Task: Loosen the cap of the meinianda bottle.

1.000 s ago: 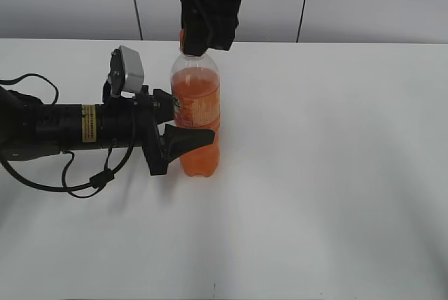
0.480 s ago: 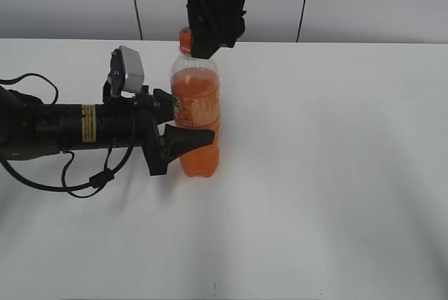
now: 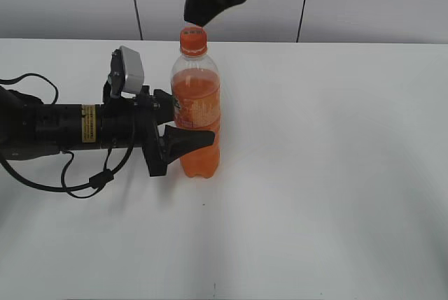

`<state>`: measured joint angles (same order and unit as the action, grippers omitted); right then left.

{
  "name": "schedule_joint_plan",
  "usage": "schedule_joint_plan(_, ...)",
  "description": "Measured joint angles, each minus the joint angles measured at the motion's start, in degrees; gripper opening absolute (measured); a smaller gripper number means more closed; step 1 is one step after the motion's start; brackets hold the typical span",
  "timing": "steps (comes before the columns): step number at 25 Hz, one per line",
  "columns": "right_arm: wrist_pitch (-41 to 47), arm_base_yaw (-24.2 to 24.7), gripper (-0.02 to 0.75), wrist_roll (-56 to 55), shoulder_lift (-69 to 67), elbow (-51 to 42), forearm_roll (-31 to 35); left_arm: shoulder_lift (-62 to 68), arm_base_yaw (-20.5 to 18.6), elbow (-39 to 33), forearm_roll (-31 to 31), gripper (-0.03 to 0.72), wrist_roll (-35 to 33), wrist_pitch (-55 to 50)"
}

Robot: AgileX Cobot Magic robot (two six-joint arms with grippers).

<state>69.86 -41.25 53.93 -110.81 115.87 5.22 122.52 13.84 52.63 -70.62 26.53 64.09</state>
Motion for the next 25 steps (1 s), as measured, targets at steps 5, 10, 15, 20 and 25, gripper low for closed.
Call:
schedule_joint_plan(5,0.0,0.0,0.568,-24.2,1.5,0.0,0.5,0.0,0.0,0.0,-0.1,0.427,0.0,0.0)
schedule_joint_plan(10,0.0,0.0,0.568,-58.1,1.5,0.0,0.5,0.0,0.0,0.0,-0.1,0.427,0.0,0.1)
schedule_joint_plan(15,0.0,0.0,0.568,-69.4,0.6,0.0,0.8,0.0,0.0,0.0,-0.1,0.427,0.0,0.0)
schedule_joint_plan(20,0.0,0.0,0.568,-70.3,-2.5,0.0,1.9,0.0,0.0,0.0,-0.1,0.427,0.0,0.0)
schedule_joint_plan(25,0.0,0.0,0.568,-70.4,-4.3,0.0,1.9,0.0,0.0,0.0,-0.1,0.427,0.0,0.0)
